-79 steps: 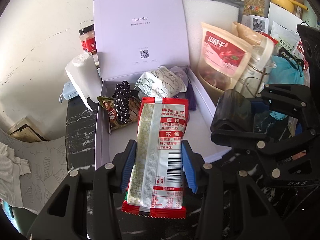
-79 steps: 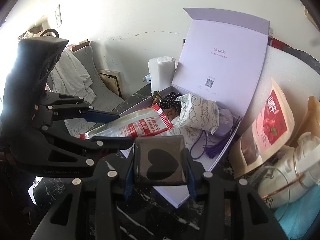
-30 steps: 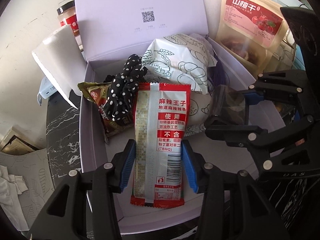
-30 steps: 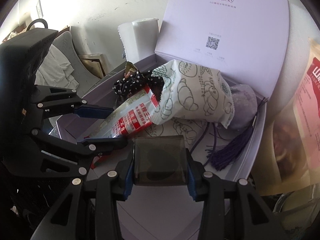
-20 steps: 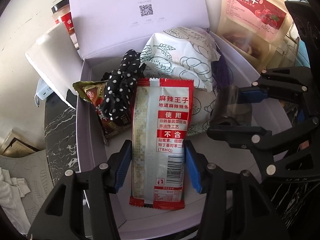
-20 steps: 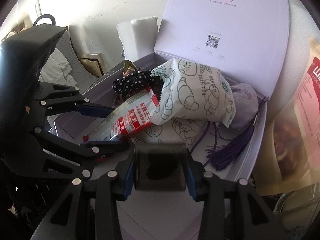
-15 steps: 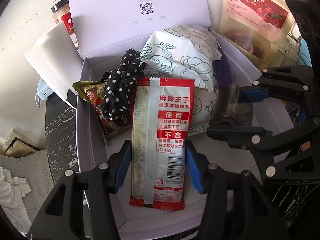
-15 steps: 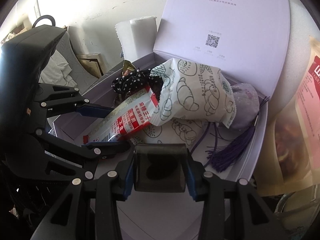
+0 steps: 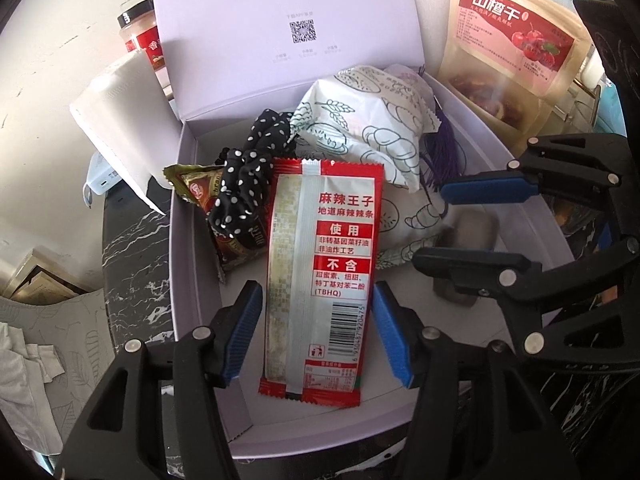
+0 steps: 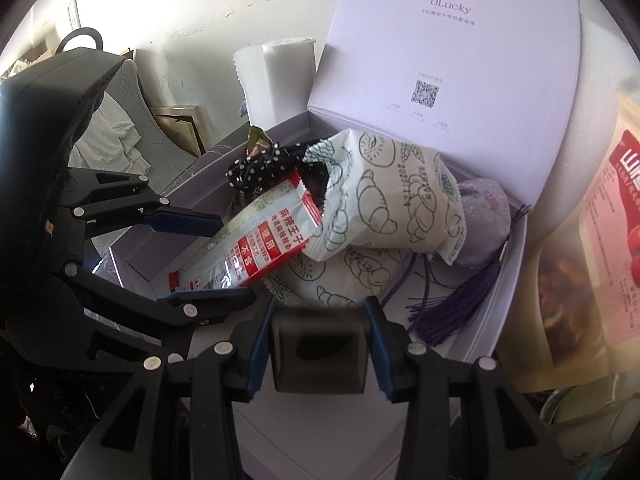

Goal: Organize objects

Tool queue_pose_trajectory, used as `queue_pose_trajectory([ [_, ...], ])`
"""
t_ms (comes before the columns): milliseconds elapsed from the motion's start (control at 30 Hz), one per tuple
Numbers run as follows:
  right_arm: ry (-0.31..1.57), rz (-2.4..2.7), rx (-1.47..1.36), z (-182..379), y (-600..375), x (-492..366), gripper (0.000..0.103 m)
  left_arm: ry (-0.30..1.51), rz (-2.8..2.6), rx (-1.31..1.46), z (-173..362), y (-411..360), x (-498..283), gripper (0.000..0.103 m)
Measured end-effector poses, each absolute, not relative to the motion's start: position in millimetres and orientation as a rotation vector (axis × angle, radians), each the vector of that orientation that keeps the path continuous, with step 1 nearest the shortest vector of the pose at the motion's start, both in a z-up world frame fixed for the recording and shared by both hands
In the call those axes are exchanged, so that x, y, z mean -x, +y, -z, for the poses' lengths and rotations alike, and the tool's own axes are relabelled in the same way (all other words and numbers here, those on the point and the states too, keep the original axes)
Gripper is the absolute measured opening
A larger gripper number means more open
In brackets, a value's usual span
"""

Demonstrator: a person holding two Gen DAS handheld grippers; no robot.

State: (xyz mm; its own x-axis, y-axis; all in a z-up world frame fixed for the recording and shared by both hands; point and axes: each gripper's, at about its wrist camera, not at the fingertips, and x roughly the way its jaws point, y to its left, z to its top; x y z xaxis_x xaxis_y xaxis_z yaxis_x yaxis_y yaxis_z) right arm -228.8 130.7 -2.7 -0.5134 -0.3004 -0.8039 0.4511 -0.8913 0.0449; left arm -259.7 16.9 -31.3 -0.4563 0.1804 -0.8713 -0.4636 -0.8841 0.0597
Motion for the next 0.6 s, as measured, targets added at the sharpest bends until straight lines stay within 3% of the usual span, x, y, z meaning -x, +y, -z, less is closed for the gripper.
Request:
queue_pose_trajectory([
  [133,0.260,2.427,-1.233,0.5,131.9,232.6,0.054,0.408,-2.390,1.367,26.7,14.5,257.3,0.062],
  [367,0.263,2.442,-1.247,-4.6,144.1,225.0,0.056,0.403,-2.454,1.354,11.4,1.9,247.9,0.071],
  [600,0.265,2.466,-1.214,-20.1,143.0,214.4,0.059,0.336,-2.488,1.326,-8.2,3.3,249.5,0.072],
])
